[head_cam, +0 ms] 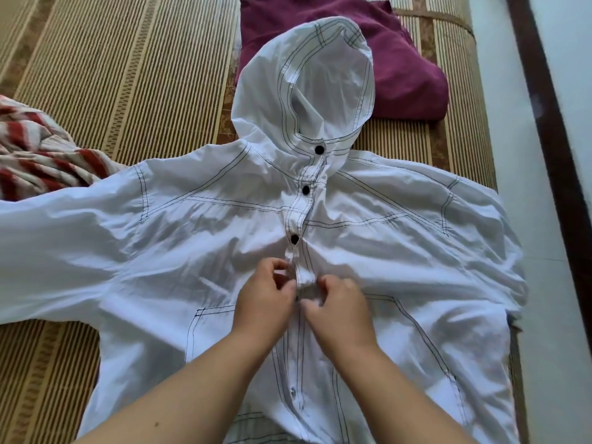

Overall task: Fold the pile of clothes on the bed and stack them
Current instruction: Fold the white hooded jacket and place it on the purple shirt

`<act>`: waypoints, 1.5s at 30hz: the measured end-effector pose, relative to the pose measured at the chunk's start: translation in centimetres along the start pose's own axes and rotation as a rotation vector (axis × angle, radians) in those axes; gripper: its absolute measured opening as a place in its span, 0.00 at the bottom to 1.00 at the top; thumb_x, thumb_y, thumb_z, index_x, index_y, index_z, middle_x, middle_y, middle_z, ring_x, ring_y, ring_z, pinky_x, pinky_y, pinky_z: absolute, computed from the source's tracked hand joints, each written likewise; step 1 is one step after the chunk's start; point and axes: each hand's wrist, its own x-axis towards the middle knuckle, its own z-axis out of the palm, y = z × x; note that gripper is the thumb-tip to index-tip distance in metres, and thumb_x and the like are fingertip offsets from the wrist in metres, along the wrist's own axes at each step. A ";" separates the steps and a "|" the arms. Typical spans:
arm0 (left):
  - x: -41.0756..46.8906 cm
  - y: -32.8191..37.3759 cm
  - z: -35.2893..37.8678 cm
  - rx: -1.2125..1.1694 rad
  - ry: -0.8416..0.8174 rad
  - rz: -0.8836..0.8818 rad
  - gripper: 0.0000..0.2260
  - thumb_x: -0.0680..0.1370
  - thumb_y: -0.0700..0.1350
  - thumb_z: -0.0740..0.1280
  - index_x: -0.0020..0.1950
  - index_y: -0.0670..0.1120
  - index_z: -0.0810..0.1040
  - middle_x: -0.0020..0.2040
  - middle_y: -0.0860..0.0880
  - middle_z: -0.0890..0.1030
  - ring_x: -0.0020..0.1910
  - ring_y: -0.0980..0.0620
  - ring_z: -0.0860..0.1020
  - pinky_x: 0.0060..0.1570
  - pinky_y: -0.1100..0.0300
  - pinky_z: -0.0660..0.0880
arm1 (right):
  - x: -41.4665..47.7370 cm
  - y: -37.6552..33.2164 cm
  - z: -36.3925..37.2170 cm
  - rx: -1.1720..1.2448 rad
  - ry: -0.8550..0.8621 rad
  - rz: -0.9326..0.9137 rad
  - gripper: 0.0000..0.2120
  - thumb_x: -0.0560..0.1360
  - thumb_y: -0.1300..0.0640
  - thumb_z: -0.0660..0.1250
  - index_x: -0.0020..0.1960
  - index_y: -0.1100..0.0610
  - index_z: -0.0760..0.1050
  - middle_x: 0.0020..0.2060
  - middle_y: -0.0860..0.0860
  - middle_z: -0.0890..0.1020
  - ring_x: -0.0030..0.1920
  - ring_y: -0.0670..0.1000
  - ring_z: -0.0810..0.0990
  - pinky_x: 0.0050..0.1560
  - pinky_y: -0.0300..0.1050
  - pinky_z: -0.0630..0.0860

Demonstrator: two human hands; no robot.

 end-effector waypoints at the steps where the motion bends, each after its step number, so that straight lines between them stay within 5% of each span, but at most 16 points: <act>1: -0.6 -0.6 0.2 0.070 -0.002 0.053 0.12 0.73 0.43 0.69 0.52 0.55 0.73 0.45 0.55 0.76 0.44 0.55 0.74 0.39 0.72 0.66 | -0.4 0.2 0.8 -0.039 0.027 -0.010 0.22 0.70 0.48 0.68 0.62 0.53 0.73 0.56 0.54 0.73 0.58 0.57 0.71 0.57 0.45 0.69; 4: -2.0 -1.9 0.7 0.276 0.053 0.084 0.17 0.70 0.48 0.71 0.58 0.52 0.74 0.53 0.50 0.73 0.54 0.49 0.72 0.54 0.59 0.70 | -1.7 0.4 2.1 -0.196 0.109 -0.038 0.29 0.71 0.46 0.67 0.69 0.52 0.66 0.62 0.53 0.66 0.61 0.58 0.64 0.58 0.51 0.70; 7: -1.8 -1.9 1.0 0.414 0.041 0.045 0.17 0.71 0.52 0.70 0.58 0.54 0.74 0.55 0.49 0.72 0.59 0.46 0.69 0.57 0.55 0.68 | -3.0 1.1 2.5 -0.156 0.192 -0.113 0.26 0.66 0.50 0.72 0.62 0.55 0.73 0.56 0.56 0.72 0.56 0.61 0.71 0.51 0.55 0.74; 11: -1.6 -2.1 0.5 0.344 0.033 0.143 0.12 0.74 0.50 0.69 0.56 0.50 0.77 0.53 0.47 0.74 0.58 0.44 0.69 0.56 0.54 0.66 | -5.5 1.9 3.1 -0.308 -0.112 -0.131 0.18 0.68 0.39 0.61 0.50 0.51 0.71 0.47 0.49 0.72 0.52 0.55 0.72 0.46 0.48 0.70; 13: -2.6 -3.4 0.0 0.322 0.043 0.273 0.15 0.75 0.49 0.70 0.60 0.48 0.76 0.56 0.46 0.73 0.59 0.42 0.69 0.59 0.53 0.65 | -6.0 2.3 3.0 -0.302 -0.135 -0.131 0.09 0.72 0.45 0.61 0.44 0.50 0.69 0.42 0.47 0.68 0.50 0.53 0.72 0.42 0.46 0.65; 16: -5.1 -6.2 -1.0 0.562 -0.110 0.330 0.36 0.71 0.61 0.68 0.75 0.56 0.56 0.72 0.48 0.59 0.70 0.44 0.55 0.71 0.50 0.53 | -7.3 2.7 2.5 -0.013 -0.040 -0.057 0.13 0.74 0.52 0.64 0.35 0.50 0.64 0.34 0.46 0.68 0.40 0.51 0.70 0.38 0.43 0.60; 18: -6.1 -8.3 -2.1 0.780 -0.242 0.329 0.47 0.68 0.67 0.65 0.73 0.62 0.33 0.77 0.50 0.42 0.74 0.47 0.41 0.73 0.48 0.42 | -8.2 3.3 2.0 0.177 0.102 0.050 0.12 0.73 0.58 0.67 0.34 0.50 0.68 0.31 0.47 0.73 0.35 0.51 0.71 0.35 0.41 0.61; 20: -6.5 -9.4 -3.6 0.872 -0.329 0.308 0.51 0.67 0.67 0.66 0.68 0.67 0.23 0.76 0.54 0.30 0.73 0.48 0.33 0.72 0.46 0.37 | -9.3 3.6 1.3 0.272 0.205 0.129 0.10 0.72 0.61 0.67 0.38 0.48 0.72 0.29 0.47 0.75 0.34 0.47 0.73 0.34 0.37 0.63; 24: -6.5 -8.9 -5.4 0.895 -0.407 0.293 0.41 0.71 0.60 0.69 0.72 0.72 0.42 0.75 0.56 0.32 0.74 0.47 0.36 0.72 0.43 0.41 | -10.5 3.8 0.6 0.358 0.279 0.179 0.14 0.72 0.63 0.67 0.40 0.43 0.73 0.28 0.47 0.75 0.34 0.46 0.74 0.35 0.36 0.65; 26: -6.6 -7.1 -4.8 0.843 -0.312 0.384 0.32 0.73 0.58 0.66 0.73 0.68 0.55 0.74 0.52 0.52 0.73 0.47 0.50 0.71 0.48 0.53 | -10.7 3.9 0.4 0.425 0.327 0.221 0.14 0.72 0.63 0.67 0.37 0.44 0.73 0.26 0.46 0.76 0.33 0.46 0.75 0.34 0.37 0.67; 29: -6.3 -3.6 -2.0 0.760 -0.271 0.543 0.24 0.79 0.55 0.61 0.74 0.62 0.61 0.57 0.52 0.74 0.58 0.47 0.72 0.47 0.56 0.65 | -10.7 4.0 -0.1 0.488 0.374 0.252 0.12 0.72 0.63 0.67 0.36 0.47 0.75 0.25 0.43 0.75 0.31 0.45 0.74 0.33 0.34 0.68; 35: -5.0 -0.4 2.1 1.004 -0.478 0.450 0.15 0.77 0.41 0.63 0.62 0.52 0.66 0.52 0.45 0.78 0.51 0.41 0.77 0.39 0.54 0.66 | -9.6 4.8 -1.5 0.518 0.398 0.226 0.10 0.72 0.63 0.68 0.36 0.49 0.75 0.26 0.48 0.76 0.31 0.48 0.74 0.32 0.36 0.67; 38: -5.1 -0.2 1.2 1.013 -0.501 0.461 0.06 0.76 0.41 0.61 0.48 0.51 0.67 0.48 0.46 0.78 0.48 0.42 0.77 0.37 0.55 0.65 | -9.5 4.9 -1.8 0.527 0.370 0.187 0.11 0.71 0.64 0.68 0.37 0.49 0.76 0.23 0.45 0.74 0.28 0.46 0.71 0.31 0.37 0.67; 41: -6.3 -1.3 -1.9 0.884 -0.503 0.510 0.03 0.76 0.46 0.60 0.45 0.52 0.66 0.43 0.52 0.71 0.45 0.46 0.72 0.36 0.57 0.62 | -9.9 5.0 -1.6 0.460 0.316 0.097 0.12 0.71 0.65 0.68 0.41 0.48 0.79 0.23 0.43 0.72 0.30 0.45 0.72 0.33 0.34 0.67; 45: -8.5 -3.3 -7.4 0.679 -0.443 0.626 0.05 0.70 0.51 0.67 0.41 0.53 0.71 0.40 0.56 0.71 0.41 0.53 0.73 0.34 0.60 0.69 | -10.1 4.6 -0.6 0.212 0.067 -0.063 0.16 0.73 0.60 0.66 0.57 0.46 0.80 0.42 0.40 0.80 0.43 0.40 0.75 0.44 0.26 0.67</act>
